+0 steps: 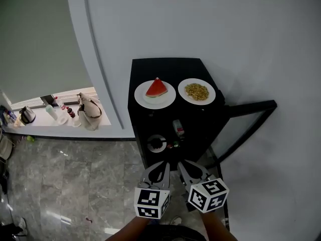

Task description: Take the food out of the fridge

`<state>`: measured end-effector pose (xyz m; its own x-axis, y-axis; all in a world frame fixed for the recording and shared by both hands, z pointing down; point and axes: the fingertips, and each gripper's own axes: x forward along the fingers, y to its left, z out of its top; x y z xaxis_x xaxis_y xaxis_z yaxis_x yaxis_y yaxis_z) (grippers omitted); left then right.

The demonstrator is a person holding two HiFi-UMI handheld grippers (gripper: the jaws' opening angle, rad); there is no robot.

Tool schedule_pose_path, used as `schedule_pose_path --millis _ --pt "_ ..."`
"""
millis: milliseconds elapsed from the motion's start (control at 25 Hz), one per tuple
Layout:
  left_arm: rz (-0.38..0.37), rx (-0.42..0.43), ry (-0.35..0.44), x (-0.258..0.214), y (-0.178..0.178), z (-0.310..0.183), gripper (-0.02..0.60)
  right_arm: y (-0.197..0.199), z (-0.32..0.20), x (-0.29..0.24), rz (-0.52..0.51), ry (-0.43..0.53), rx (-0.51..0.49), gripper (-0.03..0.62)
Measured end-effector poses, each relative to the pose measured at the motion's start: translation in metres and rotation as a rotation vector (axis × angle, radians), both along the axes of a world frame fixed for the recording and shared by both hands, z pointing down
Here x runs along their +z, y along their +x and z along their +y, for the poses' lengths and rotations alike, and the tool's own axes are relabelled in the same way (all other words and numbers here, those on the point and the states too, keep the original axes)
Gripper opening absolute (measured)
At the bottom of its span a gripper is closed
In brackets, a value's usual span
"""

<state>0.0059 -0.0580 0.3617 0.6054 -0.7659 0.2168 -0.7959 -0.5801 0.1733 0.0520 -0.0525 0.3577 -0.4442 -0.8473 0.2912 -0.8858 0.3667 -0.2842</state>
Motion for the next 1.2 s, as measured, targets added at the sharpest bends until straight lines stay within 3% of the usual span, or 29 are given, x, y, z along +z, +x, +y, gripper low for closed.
schedule_pose_path --millis 320,760,1000,1200 --pt "-0.019 -0.021 -0.024 0.009 0.042 0.037 -0.015 0.027 0.030 0.001 0.163 0.074 -0.065 0.012" --pt "-0.034 -0.058 -0.025 0.014 0.053 0.047 -0.015 0.037 0.039 0.009 0.154 0.072 -0.107 0.012" --pt "-0.021 -0.099 -0.007 0.020 0.050 0.040 -0.015 0.039 0.031 0.027 0.014 0.011 -0.130 0.012" --pt "-0.013 -0.161 -0.050 0.046 0.031 0.032 -0.015 0.026 0.023 0.065 -0.165 -0.104 -0.182 0.012"
